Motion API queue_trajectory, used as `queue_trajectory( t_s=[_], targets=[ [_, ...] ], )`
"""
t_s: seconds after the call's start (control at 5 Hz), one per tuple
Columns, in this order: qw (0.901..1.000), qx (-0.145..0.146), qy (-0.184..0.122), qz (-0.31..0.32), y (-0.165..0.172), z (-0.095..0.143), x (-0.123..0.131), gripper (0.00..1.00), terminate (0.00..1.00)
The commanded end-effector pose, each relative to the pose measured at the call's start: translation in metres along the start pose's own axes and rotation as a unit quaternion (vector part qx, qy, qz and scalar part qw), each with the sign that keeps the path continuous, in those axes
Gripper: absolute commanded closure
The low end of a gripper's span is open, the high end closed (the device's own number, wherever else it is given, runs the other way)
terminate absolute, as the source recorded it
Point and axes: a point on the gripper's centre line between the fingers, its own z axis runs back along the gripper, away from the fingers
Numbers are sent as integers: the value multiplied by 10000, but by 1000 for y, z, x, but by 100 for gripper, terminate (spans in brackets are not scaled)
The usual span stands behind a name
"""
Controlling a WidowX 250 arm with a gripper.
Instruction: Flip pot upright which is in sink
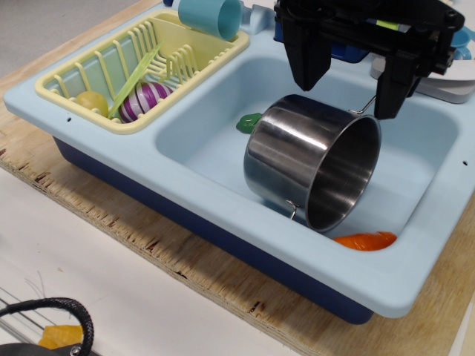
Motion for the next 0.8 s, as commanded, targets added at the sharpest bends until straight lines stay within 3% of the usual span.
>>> queue_trajectory(
  t_s=[0.0, 0.2, 0.6],
  targets=[
    [10000, 0, 0, 0, 0, 0, 0, 0, 0],
    [9989, 429, 136, 113, -7, -12, -2, 0, 0],
    [9910, 1249, 145, 449, -15, -13, -17, 0, 0]
  ],
)
